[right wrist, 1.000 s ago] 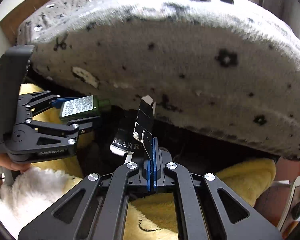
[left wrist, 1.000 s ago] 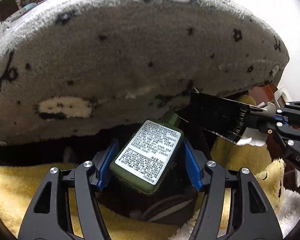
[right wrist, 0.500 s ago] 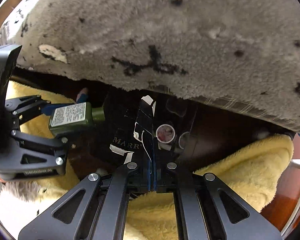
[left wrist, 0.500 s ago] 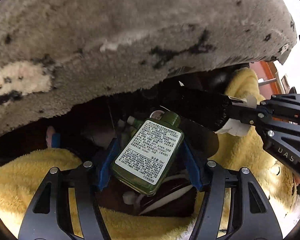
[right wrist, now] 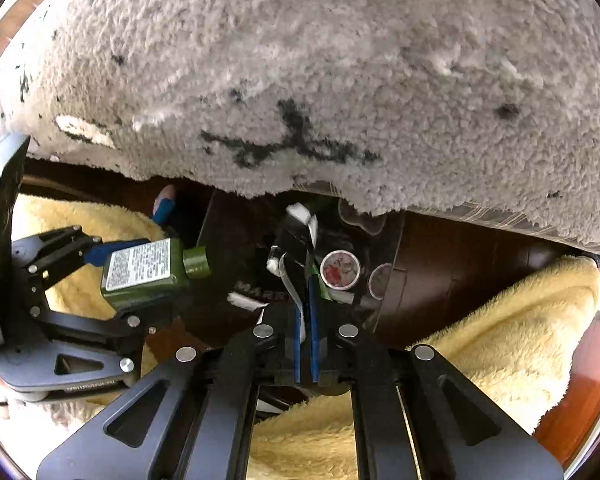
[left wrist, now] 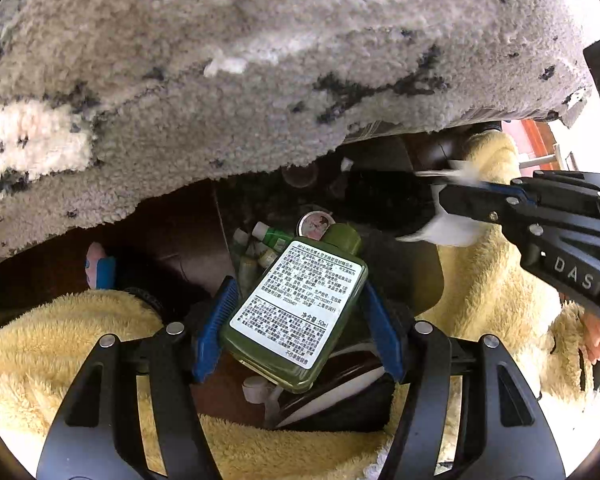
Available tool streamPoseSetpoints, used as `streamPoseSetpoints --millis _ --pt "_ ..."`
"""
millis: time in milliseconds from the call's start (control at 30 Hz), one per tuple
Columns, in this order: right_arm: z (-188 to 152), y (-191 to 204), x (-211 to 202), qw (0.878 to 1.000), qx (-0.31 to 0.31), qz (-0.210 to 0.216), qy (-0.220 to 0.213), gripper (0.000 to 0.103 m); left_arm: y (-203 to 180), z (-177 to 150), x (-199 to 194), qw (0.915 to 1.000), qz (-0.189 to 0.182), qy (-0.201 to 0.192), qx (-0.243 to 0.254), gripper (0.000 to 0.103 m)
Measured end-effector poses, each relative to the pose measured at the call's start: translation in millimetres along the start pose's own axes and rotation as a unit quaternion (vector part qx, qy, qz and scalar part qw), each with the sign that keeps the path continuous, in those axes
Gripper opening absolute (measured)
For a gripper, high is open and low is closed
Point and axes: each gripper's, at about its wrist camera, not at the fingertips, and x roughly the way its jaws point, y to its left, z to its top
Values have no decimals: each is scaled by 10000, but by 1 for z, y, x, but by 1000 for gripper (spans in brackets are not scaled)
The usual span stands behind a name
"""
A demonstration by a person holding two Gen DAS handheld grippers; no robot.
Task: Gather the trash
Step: 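Lower both tools below the bed edge and release both items into the bin, then raise both open tools back over the bed toward the remaining items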
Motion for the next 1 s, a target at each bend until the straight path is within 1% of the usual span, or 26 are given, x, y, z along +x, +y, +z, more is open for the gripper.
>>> streamPoseSetpoints --millis 67,200,233,267,300,333,433,533,600,633,667,700,800,900,1000 --pt "3 -1 -4 10000 43 28 -43 7 0 1 -3 10000 -5 -23 -3 60" --pt "7 -4 -17 9997 106 47 -206 7 -4 0 -16 9998 -9 -162 77 70" --pt "9 -5 -22 9996 133 20 -262 12 -6 0 -20 9997 -16 -207 106 72" --pt "8 -5 -25 9994 155 8 -315 32 -7 0 -25 9996 -35 -263 132 77" --pt "9 -5 -30 9991 176 -6 -393 48 -7 0 -31 9993 -45 -337 147 80" --pt "9 -6 -35 9987 186 -38 -482 71 -6 0 -36 9990 -39 -407 154 81" --pt "12 -4 -53 9965 80 -292 -774 73 -5 0 -56 9976 28 -664 178 87" --pt "15 -4 -78 9922 -34 -538 -1125 83 -3 4 -82 9948 129 -986 242 90" --pt "19 -4 -96 9866 -131 -800 -1417 83 -2 8 -99 9921 204 -1212 265 91" --pt "22 -5 -106 9836 -147 -900 -1555 85 -1 11 -109 9903 259 -1340 272 91" --pt "25 -6 -116 9800 -138 -990 -1722 90 0 14 -118 9883 333 -1464 273 92" --pt "28 -7 -126 9758 -123 -1074 -1898 91 1 17 -126 9861 410 -1588 267 92" --pt "40 -8 -153 9639 -153 -1268 -2335 92 8 28 -150 9790 577 -1947 205 92" --pt "58 -10 -173 9542 -157 -1347 -2665 92 19 44 -167 9727 718 -2206 75 92" --pt "78 -8 -184 9449 -148 -1423 -2944 92 31 62 -179 9659 873 -2436 -33 92"
